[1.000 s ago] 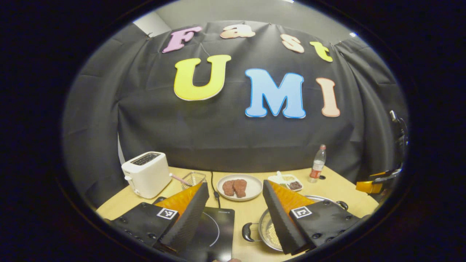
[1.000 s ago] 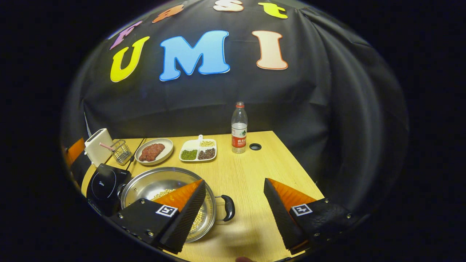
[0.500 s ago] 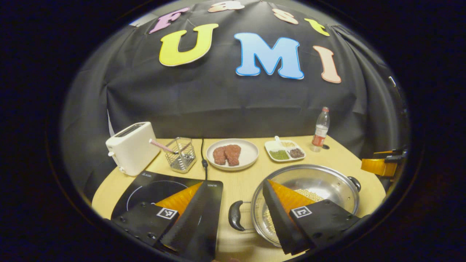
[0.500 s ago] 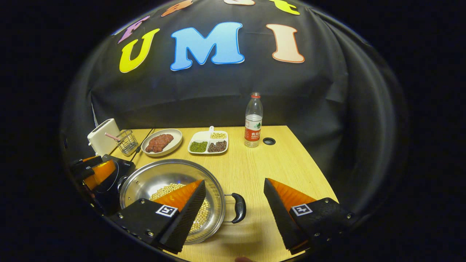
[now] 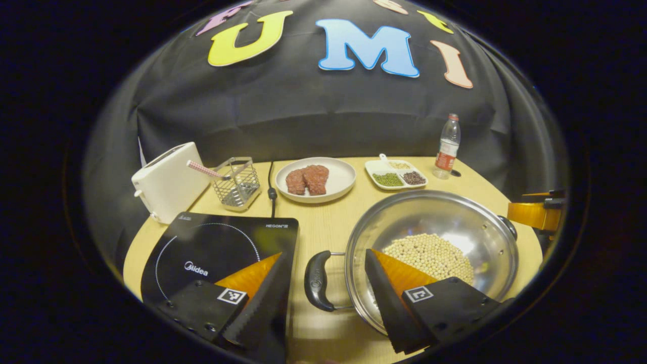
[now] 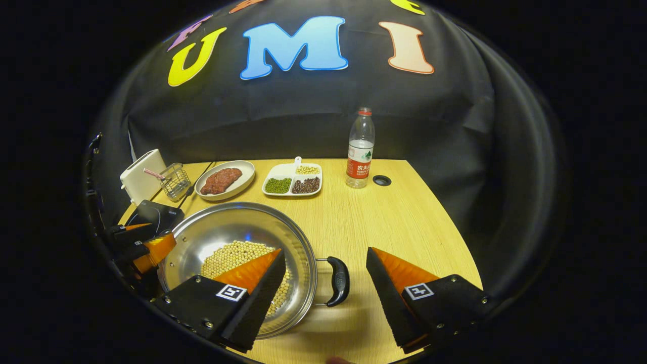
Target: First push the handle of the pot to place it horizontally, then grasp the pot with both hands and set it on the induction cooktop.
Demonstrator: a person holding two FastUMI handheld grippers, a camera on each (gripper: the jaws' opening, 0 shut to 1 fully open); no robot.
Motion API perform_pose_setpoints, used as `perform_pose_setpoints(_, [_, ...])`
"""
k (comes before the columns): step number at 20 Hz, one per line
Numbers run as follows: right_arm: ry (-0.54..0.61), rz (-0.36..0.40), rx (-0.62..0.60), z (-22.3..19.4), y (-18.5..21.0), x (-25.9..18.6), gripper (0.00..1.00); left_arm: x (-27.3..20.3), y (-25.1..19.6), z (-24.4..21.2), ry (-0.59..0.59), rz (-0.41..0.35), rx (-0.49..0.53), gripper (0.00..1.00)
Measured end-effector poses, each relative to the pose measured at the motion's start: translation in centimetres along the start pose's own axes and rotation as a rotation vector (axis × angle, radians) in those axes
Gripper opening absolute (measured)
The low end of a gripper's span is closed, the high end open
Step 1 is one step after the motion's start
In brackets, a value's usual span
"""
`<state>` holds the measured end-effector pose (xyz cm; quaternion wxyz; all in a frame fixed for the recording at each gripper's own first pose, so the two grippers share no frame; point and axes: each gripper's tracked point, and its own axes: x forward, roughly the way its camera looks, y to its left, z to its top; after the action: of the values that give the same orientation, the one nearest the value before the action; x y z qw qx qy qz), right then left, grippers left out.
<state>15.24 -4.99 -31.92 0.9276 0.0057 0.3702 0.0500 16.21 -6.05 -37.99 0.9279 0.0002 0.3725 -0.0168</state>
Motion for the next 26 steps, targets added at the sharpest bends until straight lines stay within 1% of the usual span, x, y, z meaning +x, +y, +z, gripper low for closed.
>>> perform_pose_setpoints(7, [0.067,0.004,-0.013,-1.8,0.1,0.9,0.98,1.5,-1.3,-2.4,0.081,-0.044,-0.015,0.98])
perform_pose_setpoints(14, [0.123,0.021,-0.008,-3.3,0.6,1.6,0.98,2.0,-1.2,-2.4,0.097,-0.029,0.024,0.97])
perform_pose_setpoints(16, [0.133,0.03,0.002,-3.5,0.9,1.8,0.98,2.2,-0.6,-2.5,0.106,-0.01,0.037,0.93])
perform_pose_setpoints(19, [0.14,0.032,0.002,-3.6,0.9,2.0,0.91,2.3,-0.4,-2.7,0.116,0.005,0.05,0.82])
perform_pose_setpoints(20, [0.144,0.031,0.002,-3.7,0.9,1.9,0.91,2.4,-0.4,-2.8,0.123,0.011,0.064,0.79])
perform_pose_setpoints(23, [0.165,0.029,0.009,-4.2,0.9,2.3,0.91,2.7,-0.6,-2.9,0.145,0.016,0.094,0.77])
perform_pose_setpoints(24, [0.171,0.029,0.012,-4.3,0.9,2.4,0.91,2.7,-0.6,-2.8,0.15,0.018,0.098,0.82])
perform_pose_setpoints(26, [0.178,0.026,0.011,-4.5,0.9,2.5,0.91,2.8,-0.7,-2.8,0.152,0.021,0.097,0.82])
